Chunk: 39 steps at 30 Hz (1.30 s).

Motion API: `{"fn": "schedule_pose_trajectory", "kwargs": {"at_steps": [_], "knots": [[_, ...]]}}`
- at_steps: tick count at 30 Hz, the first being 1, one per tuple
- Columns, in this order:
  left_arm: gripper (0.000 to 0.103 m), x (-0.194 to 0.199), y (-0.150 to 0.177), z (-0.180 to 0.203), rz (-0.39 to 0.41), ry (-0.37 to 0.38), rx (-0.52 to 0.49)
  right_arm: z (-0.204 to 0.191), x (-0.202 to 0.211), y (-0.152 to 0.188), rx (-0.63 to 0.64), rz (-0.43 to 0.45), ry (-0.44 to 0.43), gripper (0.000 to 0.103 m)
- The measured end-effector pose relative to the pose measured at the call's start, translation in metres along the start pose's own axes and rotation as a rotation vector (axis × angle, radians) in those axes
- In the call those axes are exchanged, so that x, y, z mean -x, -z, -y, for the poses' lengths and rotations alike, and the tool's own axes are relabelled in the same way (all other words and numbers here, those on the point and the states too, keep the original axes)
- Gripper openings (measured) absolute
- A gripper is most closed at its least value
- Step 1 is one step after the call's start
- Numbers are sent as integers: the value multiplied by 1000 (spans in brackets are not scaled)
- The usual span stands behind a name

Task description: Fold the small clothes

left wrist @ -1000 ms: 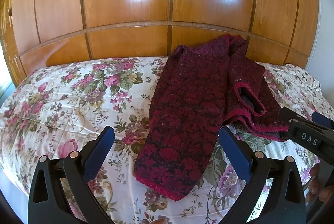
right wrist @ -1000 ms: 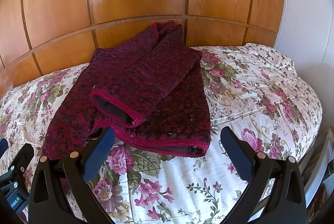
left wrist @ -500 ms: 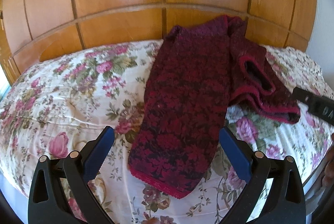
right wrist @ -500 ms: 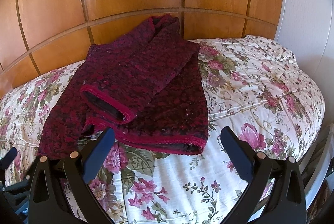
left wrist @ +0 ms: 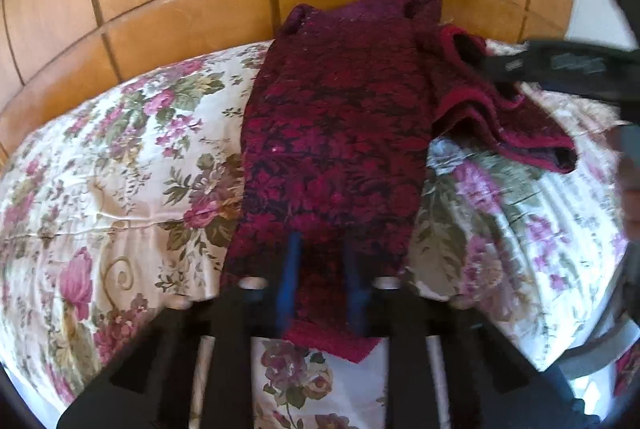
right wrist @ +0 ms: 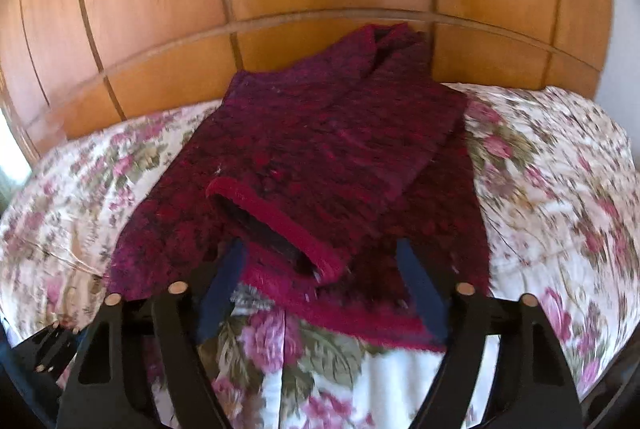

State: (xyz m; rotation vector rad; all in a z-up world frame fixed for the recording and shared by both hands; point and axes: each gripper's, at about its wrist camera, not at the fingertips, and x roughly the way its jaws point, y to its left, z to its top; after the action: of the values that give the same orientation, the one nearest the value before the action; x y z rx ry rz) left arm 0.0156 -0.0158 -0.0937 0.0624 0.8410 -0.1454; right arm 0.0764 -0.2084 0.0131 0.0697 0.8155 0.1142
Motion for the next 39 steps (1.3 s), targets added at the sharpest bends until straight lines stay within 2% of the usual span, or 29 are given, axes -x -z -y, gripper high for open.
{"fn": "schedule_pose_trajectory", "kwargs": {"at_steps": [1, 2, 4, 6, 8, 11, 14, 17, 19, 22, 24, 28, 30, 32, 33, 34, 35, 36, 37, 38, 39], "knots": [[2, 4, -1, -1, 6, 14, 5, 0, -8, -4, 2, -11, -10, 57], [1, 9, -4, -3, 17, 31, 11, -1, -15, -8, 4, -23, -27, 36], [0, 27, -13, -13, 57, 97, 49, 1, -16, -16, 6, -21, -44, 5], [0, 45, -26, -31, 102, 139, 102, 8, -7, -23, 1, 11, -52, 4], [0, 56, -40, -47, 139, 149, 146, 23, 8, -31, -21, 46, -67, 4], [0, 63, -67, -81, 188, 130, 217, 61, 31, -45, -65, 109, -11, 4], [0, 55, -96, -116, 218, 57, 265, 116, 42, -62, -135, 149, 103, 4], [0, 36, -129, -151, 226, -37, 308, 169, 38, -78, -220, 142, 182, 4], [0, 21, -151, -183, 214, -87, 371, 208, 31, -86, -285, 125, 250, 4], [0, -1, -180, -228, 191, -188, 459, 266, 16, -94, -386, 83, 342, 4], [0, -20, -199, -256, 169, -292, 487, 294, 4, -97, -431, 49, 413, 4], [0, -56, -223, -299, 78, -448, 535, 343, -23, -90, -545, -36, 493, 4], [0, -70, -225, -318, 24, -498, 591, 357, -32, -84, -586, -78, 516, 5], [0, -78, -226, -327, 15, -550, 623, 363, -37, -75, -600, -109, 539, 14], [0, -80, -225, -327, 10, -554, 626, 363, -37, -71, -598, -113, 550, 22], [2, -82, -224, -327, -3, -560, 626, 362, -34, -65, -603, -112, 542, 49], [9, -83, -223, -326, -17, -564, 628, 359, -31, -60, -609, -101, 524, 70], [36, -76, -217, -321, -4, -550, 640, 356, -26, -56, -605, -83, 505, 72], [67, -71, -213, -318, 22, -537, 648, 344, -21, -51, -584, -72, 485, 74], [75, -61, -207, -313, 77, -530, 652, 332, -15, -44, -564, -68, 454, 76], [76, -45, -197, -300, 147, -514, 653, 323, -15, -41, -557, -66, 421, 77]]}}
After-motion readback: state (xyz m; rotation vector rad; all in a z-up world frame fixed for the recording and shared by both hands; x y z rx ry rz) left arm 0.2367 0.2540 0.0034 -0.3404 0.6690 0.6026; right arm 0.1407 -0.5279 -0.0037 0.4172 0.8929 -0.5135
